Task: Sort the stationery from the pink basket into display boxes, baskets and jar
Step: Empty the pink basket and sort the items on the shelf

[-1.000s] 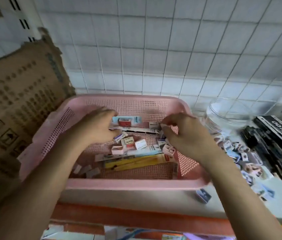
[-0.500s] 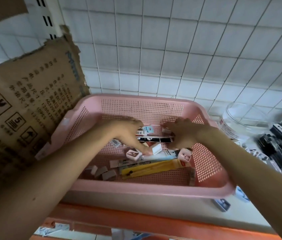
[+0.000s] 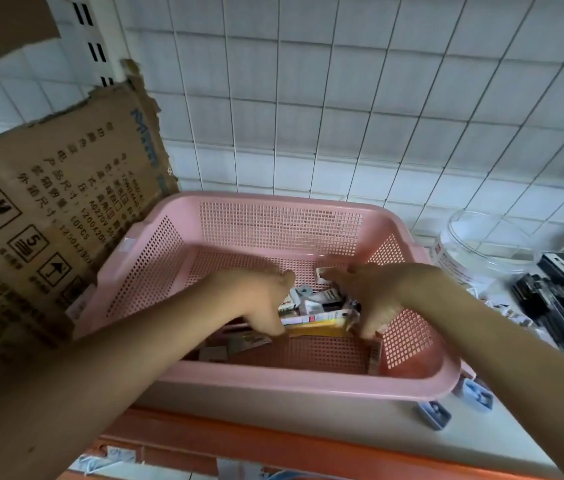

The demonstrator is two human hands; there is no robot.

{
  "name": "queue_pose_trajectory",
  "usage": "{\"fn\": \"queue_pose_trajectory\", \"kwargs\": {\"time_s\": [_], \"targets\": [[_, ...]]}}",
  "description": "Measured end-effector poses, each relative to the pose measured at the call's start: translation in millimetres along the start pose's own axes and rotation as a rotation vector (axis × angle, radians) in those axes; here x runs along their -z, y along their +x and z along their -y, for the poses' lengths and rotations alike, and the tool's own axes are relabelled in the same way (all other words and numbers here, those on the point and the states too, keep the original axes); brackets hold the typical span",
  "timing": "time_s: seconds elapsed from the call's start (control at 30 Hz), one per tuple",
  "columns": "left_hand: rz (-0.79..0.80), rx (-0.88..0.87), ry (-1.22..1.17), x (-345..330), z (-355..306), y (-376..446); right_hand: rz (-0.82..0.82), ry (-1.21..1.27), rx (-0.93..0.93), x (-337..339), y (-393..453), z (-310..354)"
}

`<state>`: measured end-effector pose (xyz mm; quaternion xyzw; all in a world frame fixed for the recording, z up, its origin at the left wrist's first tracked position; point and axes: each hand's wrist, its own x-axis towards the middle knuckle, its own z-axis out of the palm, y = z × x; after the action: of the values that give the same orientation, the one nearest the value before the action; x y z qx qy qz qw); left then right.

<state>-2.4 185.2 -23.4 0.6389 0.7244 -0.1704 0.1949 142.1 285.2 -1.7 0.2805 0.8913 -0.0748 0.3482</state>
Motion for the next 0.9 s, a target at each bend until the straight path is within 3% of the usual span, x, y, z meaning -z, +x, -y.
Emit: {"fn": "queue_pose_trajectory", "kwargs": {"time_s": [0.17, 0.5, 0.73, 0.9], "targets": [[-0.151, 0.027, 0.046, -7.0, -9.4, -0.5, -0.172, 0.059, 0.03, -11.0, 4.0, -0.7], [-0.204, 0.071, 0.039, 8.8, 13.5, -20.1, -0.432, 0.17, 0.041, -14.0, 18.0, -3.6], [-0.358, 0.116, -0.038, 19.5, 23.7, -40.3, -0.406, 0.267, 0.079, -11.3, 21.2, -0.6], [-0.475, 0.185, -0.182, 17.1, 21.8, -44.2, -0.424, 0.195, 0.016, -10.9, 25.2, 3.7]]}}
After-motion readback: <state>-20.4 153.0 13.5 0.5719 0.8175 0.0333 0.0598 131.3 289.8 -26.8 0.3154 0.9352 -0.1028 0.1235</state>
